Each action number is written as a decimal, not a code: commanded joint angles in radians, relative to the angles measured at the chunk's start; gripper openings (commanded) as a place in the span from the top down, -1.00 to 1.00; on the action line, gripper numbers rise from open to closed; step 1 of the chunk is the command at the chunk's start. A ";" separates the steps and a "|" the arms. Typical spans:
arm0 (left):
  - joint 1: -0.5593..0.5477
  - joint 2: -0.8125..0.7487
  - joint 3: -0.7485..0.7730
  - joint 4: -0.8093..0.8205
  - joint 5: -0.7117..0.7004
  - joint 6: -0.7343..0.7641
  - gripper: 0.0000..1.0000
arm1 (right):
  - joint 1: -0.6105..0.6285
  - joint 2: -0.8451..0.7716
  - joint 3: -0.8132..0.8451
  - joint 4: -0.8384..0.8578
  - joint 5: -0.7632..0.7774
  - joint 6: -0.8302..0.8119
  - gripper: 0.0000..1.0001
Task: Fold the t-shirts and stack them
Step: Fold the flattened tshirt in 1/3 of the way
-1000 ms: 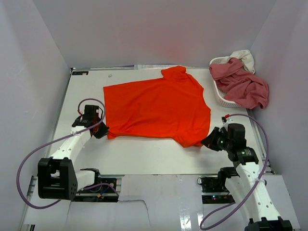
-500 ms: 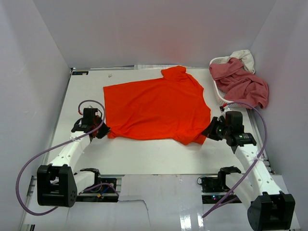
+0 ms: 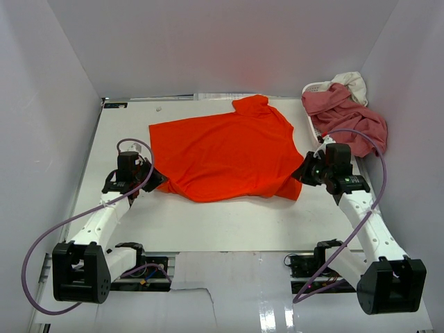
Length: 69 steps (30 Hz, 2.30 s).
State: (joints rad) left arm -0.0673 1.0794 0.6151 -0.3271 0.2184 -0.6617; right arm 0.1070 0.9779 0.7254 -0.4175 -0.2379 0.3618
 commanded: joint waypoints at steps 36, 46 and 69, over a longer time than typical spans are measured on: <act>0.001 -0.098 -0.101 0.063 -0.280 -0.142 1.00 | 0.005 0.413 0.446 0.046 0.012 -0.076 0.85; 0.001 -0.059 -0.075 0.126 -0.251 -0.116 1.00 | 0.007 0.496 0.548 0.037 -0.012 -0.086 0.85; 0.001 -0.010 -0.127 0.207 -0.323 -0.170 1.00 | 0.028 0.637 0.681 0.029 -0.034 -0.100 0.85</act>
State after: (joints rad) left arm -0.0673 1.0660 0.4976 -0.1577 -0.0795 -0.8188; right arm 0.1299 1.6024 1.3468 -0.4030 -0.2577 0.2794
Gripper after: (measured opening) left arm 0.118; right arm 0.079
